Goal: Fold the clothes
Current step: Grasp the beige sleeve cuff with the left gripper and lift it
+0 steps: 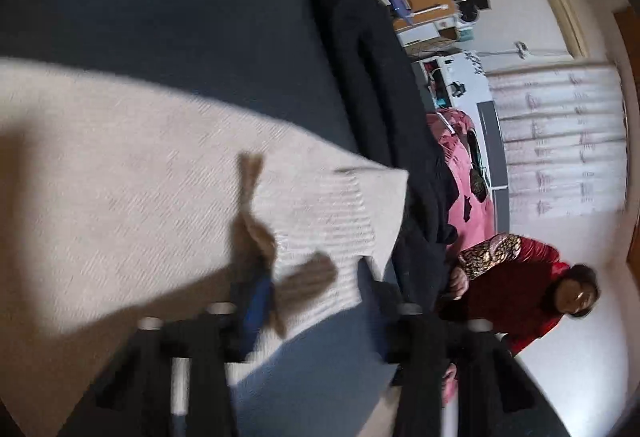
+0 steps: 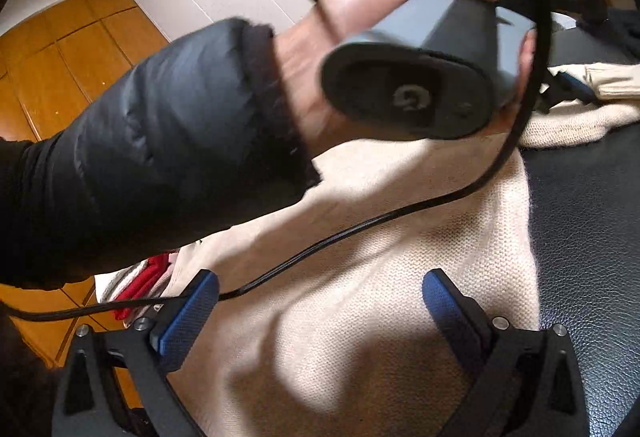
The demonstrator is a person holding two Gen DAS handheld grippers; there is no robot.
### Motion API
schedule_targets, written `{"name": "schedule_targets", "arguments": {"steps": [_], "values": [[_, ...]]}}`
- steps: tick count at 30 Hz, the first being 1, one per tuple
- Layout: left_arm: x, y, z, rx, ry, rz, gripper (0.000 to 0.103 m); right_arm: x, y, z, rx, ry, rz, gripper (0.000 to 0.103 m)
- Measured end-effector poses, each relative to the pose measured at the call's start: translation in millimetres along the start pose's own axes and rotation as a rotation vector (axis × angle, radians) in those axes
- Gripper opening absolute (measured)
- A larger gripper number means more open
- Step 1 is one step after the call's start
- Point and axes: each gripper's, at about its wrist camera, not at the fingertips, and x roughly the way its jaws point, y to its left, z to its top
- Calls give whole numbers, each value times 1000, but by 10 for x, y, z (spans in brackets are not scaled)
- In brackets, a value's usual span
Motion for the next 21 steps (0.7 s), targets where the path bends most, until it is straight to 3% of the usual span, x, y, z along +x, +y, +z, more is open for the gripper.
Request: {"name": "schedule_targets", "arguments": {"steps": [3,6,11,16,19,21], "values": [[17,-63,50,-4,-18,-28,4,-1,-5,19,1,-4,5,103],[-261,-144,158,34,-90,-63,3,0,-3,40,2,-7,8,103],[-1175,-385,385,82,-275,-175,3,28,39,79,-3,-1,0,103],[-2439,-477,420,124,-498,-251,3,76,13,134,-9,10,-13,103],[-3074,-457,248,163,-587,-240,3,138,99,113,-13,14,-20,103],[-3378,-374,98,175,-611,-191,3,131,141,124,-16,19,-26,103]]}}
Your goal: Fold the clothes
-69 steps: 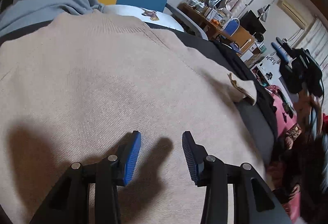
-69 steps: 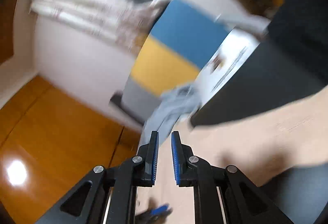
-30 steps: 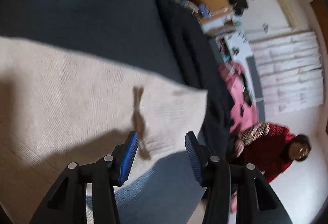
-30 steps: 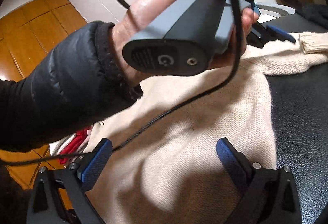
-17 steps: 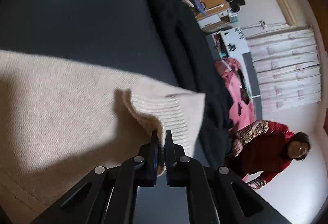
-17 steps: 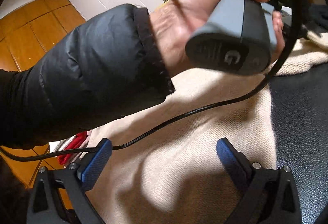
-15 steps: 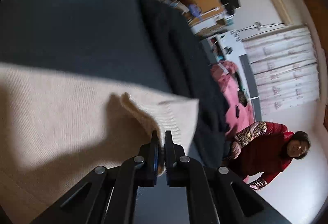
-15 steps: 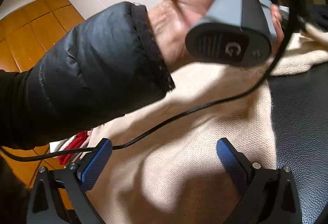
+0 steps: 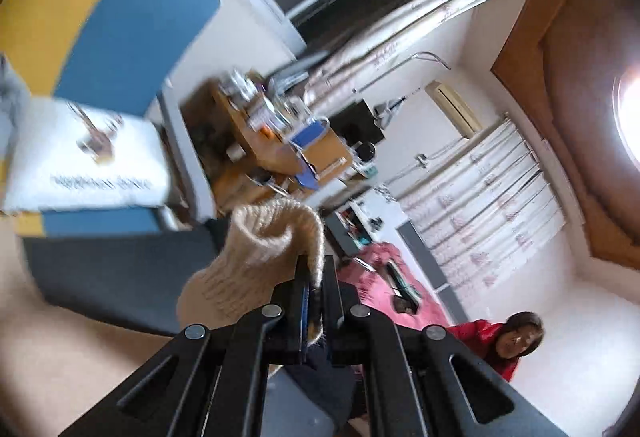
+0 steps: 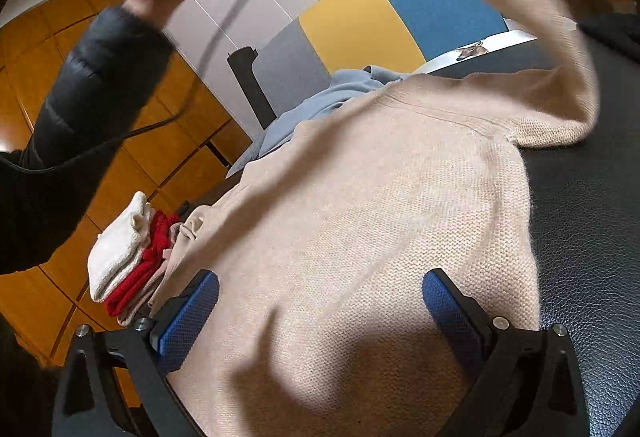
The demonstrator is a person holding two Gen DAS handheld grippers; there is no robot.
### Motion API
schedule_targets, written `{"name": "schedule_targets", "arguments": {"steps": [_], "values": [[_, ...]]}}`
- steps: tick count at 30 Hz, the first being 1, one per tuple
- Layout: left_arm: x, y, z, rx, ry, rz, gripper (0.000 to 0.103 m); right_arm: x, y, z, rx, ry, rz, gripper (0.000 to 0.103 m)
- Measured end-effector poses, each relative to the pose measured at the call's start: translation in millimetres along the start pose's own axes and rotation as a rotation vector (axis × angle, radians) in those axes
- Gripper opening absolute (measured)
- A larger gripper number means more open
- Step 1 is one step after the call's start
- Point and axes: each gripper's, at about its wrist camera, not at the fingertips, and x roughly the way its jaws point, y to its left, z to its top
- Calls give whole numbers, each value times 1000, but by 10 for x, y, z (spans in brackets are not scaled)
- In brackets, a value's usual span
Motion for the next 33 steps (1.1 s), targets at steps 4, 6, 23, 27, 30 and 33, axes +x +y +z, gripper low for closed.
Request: {"name": "schedule_targets", "arguments": {"steps": [4,6,23,27,30,33], "values": [[-559,238,-146,33,-4,116,3,-36,169,23,-6,10,-13,103],[-750,445,-296,10,-2,160,3,-12,174,10,-9,16,-21,103],[-2363,2266,-1602,-267,-119,510,3,36,201,45,12,70,-62,103],[-2416,2558,-1849,-323,-89,543,3,65,209,148,53,113,-89,103],[-2438,2652,-1914,-322,-83,549,4,90,244,285,63,143,-114,103],[-2456,2675,-1899,-297,-70,569,4,160,332,485,2,142,-120,103]]}}
